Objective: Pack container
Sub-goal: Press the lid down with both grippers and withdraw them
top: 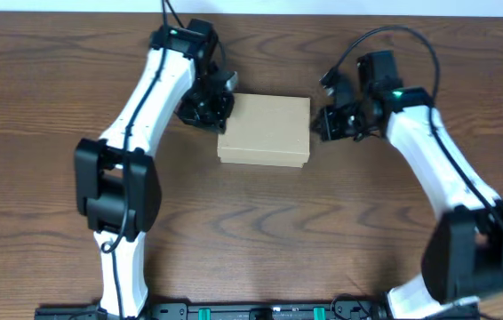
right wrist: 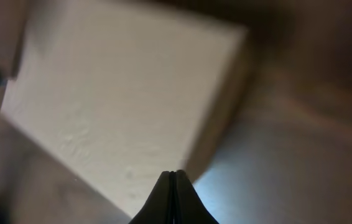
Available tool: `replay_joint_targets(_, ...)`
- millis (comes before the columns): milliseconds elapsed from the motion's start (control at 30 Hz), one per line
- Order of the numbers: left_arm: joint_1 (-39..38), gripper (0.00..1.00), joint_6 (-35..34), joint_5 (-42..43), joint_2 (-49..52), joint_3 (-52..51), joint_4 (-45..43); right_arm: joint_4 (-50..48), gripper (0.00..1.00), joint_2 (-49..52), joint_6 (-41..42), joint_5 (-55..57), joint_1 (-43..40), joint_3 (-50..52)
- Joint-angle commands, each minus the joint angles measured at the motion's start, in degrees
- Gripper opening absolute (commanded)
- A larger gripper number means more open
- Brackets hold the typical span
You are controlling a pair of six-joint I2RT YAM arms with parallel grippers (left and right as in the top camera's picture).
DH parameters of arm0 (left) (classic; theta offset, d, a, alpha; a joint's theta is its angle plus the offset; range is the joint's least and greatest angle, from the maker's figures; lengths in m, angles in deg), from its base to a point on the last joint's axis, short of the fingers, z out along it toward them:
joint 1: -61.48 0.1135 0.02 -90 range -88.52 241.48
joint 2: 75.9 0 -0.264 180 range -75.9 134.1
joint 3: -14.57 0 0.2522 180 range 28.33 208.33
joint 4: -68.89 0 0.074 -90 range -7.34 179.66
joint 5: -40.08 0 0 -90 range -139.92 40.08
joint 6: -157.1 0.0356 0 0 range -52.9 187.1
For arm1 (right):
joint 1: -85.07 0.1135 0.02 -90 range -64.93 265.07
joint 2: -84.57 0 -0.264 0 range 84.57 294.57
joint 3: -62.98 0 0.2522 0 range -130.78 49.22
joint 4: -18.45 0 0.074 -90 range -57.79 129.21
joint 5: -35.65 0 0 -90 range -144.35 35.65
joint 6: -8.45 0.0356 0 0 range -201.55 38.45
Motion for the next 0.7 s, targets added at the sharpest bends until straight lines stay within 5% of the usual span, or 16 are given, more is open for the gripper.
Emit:
replay_joint_targets(0, 2.3, 0.06, -1.3, -1.3, -7.5, 0.2, -0.4, -1.6, 0.01, -4.2, 7.1, 13.3, -1.7, 0.1)
replay_joint_targets(333, 6.9, 0.06, -1.2, -2.8, -20.3, 0.2, -1.8, -6.6, 0.01, 5.0, 11.3, 13.2, -1.4, 0.2)
replay_joint_targets(667, 8.5, 0.06, -1.2, -4.3, -22.9, 0.2, -1.0, -15.4, 0.01, 9.9, 12.6, 7.6, 5.0, 0.2)
